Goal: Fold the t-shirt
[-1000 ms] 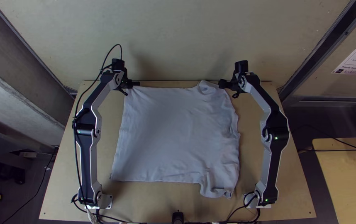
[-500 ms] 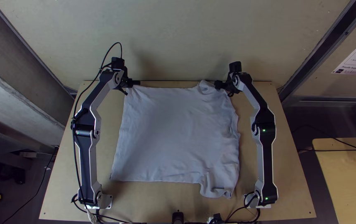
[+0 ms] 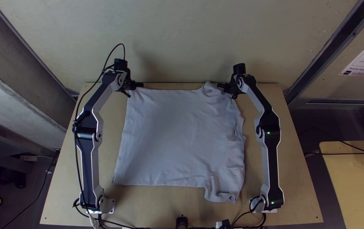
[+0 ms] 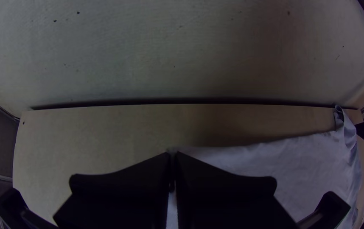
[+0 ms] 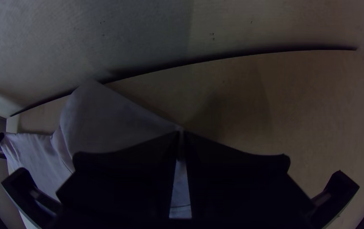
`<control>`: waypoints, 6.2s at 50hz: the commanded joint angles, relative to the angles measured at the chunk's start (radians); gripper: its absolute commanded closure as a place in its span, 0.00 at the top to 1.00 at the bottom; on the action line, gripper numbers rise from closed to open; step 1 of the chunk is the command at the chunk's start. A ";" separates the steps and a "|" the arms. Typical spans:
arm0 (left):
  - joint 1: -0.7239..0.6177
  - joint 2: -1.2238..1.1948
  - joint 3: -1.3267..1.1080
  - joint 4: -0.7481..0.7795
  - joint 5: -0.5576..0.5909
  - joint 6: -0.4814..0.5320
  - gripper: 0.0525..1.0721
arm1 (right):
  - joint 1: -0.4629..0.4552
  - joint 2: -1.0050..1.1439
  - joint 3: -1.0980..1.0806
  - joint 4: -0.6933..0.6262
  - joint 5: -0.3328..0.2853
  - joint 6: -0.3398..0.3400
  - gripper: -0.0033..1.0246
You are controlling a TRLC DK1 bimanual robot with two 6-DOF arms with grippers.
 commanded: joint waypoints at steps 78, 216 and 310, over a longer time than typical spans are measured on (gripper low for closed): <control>0.095 -0.405 -0.515 0.067 0.118 -0.062 0.03 | -0.051 -0.535 -0.524 -0.022 0.020 -0.032 0.03; -0.033 -1.321 -1.423 -0.588 0.078 0.190 0.96 | -0.050 -1.605 -1.415 -0.413 0.069 -0.053 0.96; -0.280 -1.014 -1.460 -0.384 0.087 0.103 0.03 | 0.202 -1.449 -1.676 -0.516 -0.086 0.074 0.90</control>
